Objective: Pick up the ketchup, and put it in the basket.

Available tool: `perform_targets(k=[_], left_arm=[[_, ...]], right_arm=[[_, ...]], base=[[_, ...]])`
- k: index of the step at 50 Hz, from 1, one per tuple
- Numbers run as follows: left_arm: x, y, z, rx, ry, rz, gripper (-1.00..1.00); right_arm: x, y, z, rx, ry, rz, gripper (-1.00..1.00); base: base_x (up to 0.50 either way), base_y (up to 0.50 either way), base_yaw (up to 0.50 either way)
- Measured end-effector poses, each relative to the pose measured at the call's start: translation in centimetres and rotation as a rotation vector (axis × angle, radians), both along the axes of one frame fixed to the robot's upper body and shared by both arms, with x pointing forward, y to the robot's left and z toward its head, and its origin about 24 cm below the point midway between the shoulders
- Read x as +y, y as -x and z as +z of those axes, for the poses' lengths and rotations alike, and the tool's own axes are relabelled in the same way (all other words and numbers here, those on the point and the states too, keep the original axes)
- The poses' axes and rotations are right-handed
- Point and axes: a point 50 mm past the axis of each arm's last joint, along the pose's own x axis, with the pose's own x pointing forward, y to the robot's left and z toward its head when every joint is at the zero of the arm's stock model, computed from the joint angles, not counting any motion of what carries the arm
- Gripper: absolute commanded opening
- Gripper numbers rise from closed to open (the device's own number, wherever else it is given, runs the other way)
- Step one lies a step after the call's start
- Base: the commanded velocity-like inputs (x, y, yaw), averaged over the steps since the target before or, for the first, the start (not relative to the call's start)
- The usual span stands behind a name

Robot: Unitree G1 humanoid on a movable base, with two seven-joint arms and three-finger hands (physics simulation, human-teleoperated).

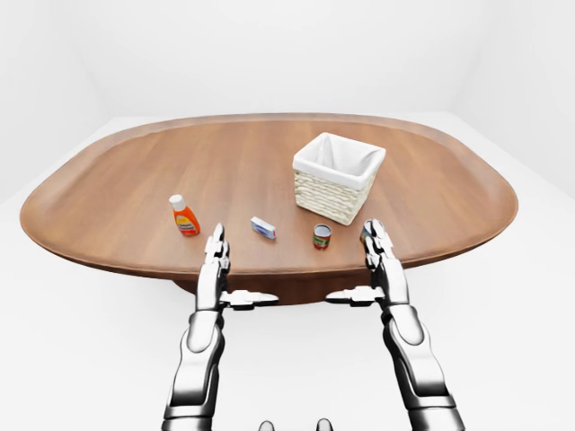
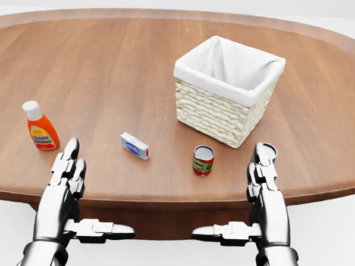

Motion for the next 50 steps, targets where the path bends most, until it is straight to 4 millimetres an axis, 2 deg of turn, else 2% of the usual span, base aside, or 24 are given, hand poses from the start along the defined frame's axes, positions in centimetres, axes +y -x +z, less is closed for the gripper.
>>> perform_targets(k=[19,29,40,50], left_arm=[[0.4,0.4,0.2,0.000,0.000,-0.008,1.00],[1.3,2.7,3.4,-0.095,0.019,-0.004,1.00],[2.8,5.1,7.0,-0.251,0.019,0.020,1.00],[3.5,6.1,8.7,-0.327,0.012,0.040,1.00]], right_arm=[[-0.3,0.3,0.2,-0.009,0.028,0.001,1.00],[0.5,2.7,3.0,-0.082,0.088,0.017,1.00],[-0.1,5.4,6.9,-0.236,0.114,-0.021,1.00],[-0.6,6.5,8.4,-0.296,0.126,-0.051,1.00]], base=[[0.00,0.00,0.00],[0.00,0.00,0.00],[0.00,0.00,0.00],[0.00,0.00,0.00]])
